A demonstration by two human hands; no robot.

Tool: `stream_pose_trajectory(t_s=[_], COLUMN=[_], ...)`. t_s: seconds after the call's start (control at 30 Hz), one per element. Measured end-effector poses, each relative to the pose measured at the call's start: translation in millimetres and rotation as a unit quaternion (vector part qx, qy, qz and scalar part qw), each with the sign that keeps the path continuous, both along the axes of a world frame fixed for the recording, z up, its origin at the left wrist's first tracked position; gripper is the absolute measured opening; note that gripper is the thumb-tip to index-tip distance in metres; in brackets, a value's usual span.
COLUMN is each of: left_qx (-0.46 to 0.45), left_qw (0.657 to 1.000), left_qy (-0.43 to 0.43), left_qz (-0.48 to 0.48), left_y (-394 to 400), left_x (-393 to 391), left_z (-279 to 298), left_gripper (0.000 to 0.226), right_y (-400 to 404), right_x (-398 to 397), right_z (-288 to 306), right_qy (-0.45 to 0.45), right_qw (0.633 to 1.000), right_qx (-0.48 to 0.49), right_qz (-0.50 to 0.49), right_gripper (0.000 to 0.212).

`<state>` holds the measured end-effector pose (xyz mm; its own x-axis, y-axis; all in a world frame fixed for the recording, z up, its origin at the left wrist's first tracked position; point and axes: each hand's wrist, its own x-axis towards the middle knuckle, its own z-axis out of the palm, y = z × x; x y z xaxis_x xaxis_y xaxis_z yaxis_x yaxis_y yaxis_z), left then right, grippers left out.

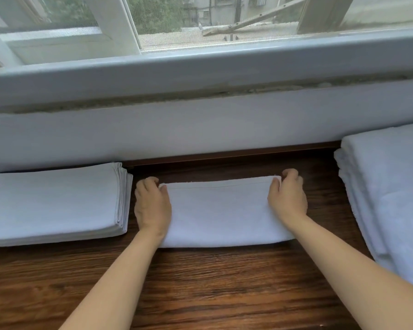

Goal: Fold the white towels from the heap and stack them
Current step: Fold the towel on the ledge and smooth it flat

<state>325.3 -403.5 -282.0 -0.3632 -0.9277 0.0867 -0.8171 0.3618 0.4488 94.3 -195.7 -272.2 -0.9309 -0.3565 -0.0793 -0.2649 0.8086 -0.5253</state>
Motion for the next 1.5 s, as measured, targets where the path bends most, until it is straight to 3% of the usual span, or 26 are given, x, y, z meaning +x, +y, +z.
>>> stream_pose_trajectory(t_s=[0.07, 0.1, 0.17, 0.23, 0.3, 0.4, 0.57, 0.67, 0.9, 1.0, 1.07, 1.17, 1.27, 1.5], left_qx=[-0.102, -0.127, -0.103, -0.027, 0.005, -0.023, -0.011, -0.009, 0.010, -0.024, -0.035, 0.002, -0.004, 0.031], left_qw=[0.992, 0.982, 0.948, 0.927, 0.924, 0.928, 0.940, 0.950, 0.952, 0.950, 0.944, 0.928, 0.928, 0.969], left_qy=[-0.019, -0.010, -0.006, -0.042, -0.119, -0.166, -0.210, -0.198, -0.211, -0.218, -0.193, -0.173, -0.201, -0.160], left_qz=[-0.068, -0.140, -0.302, -0.372, -0.362, -0.334, -0.270, -0.243, -0.222, -0.223, -0.265, -0.330, -0.315, -0.186], left_y=[14, 27, 59, 78, 78, 69, 50, 37, 18, 26, 42, 71, 73, 35], left_x=[-9, -17, -31, -32, -23, -14, -9, 3, 33, 25, 9, -15, -16, 23], left_z=[-1, -3, -11, -19, -26, -31, -33, -30, -25, -18, -16, -21, -29, -29], left_gripper=[0.027, 0.031, 0.048, 0.066, 0.068, 0.062, 0.088, 0.097, 0.096, 0.094, 0.090, 0.082, 0.080, 0.086], right_y=[-12, -22, -41, -52, -48, -35, -34, -22, 16, 16, 5, -13, -10, 21], right_x=[23, 41, 77, 100, 100, 89, 82, 70, 32, 33, 47, 70, 68, 37], right_z=[3, 3, -8, -19, -25, -33, -37, -40, -33, -23, -18, -24, -32, -29], right_qy=[0.138, 0.166, 0.156, 0.099, 0.067, 0.072, 0.078, 0.089, 0.095, 0.113, 0.139, 0.107, 0.089, 0.074], right_qw=[0.987, 0.977, 0.953, 0.938, 0.924, 0.910, 0.913, 0.925, 0.930, 0.936, 0.933, 0.917, 0.909, 0.960], right_qx=[0.044, 0.036, 0.029, 0.062, 0.119, 0.154, 0.195, 0.203, 0.233, 0.241, 0.213, 0.180, 0.185, 0.178], right_qz=[0.062, 0.125, 0.259, 0.327, 0.357, 0.377, 0.350, 0.310, 0.266, 0.229, 0.253, 0.340, 0.362, 0.202], right_gripper=[0.043, 0.046, 0.053, 0.059, 0.068, 0.068, 0.073, 0.076, 0.074, 0.074, 0.073, 0.072, 0.070, 0.077])
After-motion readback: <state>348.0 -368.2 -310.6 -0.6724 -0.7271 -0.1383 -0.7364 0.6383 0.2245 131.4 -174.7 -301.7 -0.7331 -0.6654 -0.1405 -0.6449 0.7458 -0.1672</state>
